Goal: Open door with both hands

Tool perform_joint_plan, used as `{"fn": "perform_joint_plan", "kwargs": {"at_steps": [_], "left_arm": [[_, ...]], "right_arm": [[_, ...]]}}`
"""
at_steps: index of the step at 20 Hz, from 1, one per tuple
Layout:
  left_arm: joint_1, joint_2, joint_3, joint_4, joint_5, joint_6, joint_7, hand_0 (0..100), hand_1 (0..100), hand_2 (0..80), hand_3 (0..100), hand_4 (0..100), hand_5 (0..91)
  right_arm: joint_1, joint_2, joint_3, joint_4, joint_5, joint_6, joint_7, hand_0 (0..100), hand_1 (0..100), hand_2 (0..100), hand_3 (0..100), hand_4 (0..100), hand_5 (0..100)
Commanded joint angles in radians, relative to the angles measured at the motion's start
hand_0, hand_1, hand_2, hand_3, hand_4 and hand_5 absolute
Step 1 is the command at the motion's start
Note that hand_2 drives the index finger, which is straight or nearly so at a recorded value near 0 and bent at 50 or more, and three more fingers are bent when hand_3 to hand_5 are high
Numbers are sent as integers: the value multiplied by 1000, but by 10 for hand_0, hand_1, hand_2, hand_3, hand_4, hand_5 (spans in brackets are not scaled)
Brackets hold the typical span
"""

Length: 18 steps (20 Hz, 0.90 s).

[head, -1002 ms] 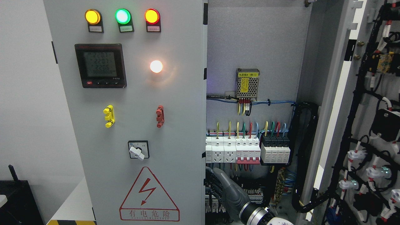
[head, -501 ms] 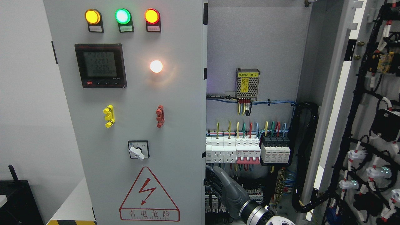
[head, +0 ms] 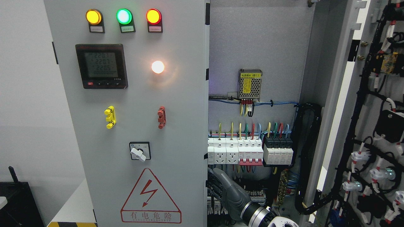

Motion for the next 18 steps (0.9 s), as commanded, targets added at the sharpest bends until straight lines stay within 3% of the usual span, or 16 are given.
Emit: {"fn": "perform_joint_plan", "kwargs": {"at_steps": [1,5,18], "left_arm": [[1,0,17,6,-17,1,5,0,0,0,0,0,0],[1,0,17,6,-17,1,3,0,0,0,0,0,0],[1,0,17,6,-17,1,3,0,0,0,0,0,0]], "right_arm": [[-4,0,0,4,0,2,2,386,0,0,0,0,0],[-6,0,0,4,0,4,39,386,0,0,0,0,0],[-15,0,0,13,-2,3,44,386,0,0,0,0,0]]}}
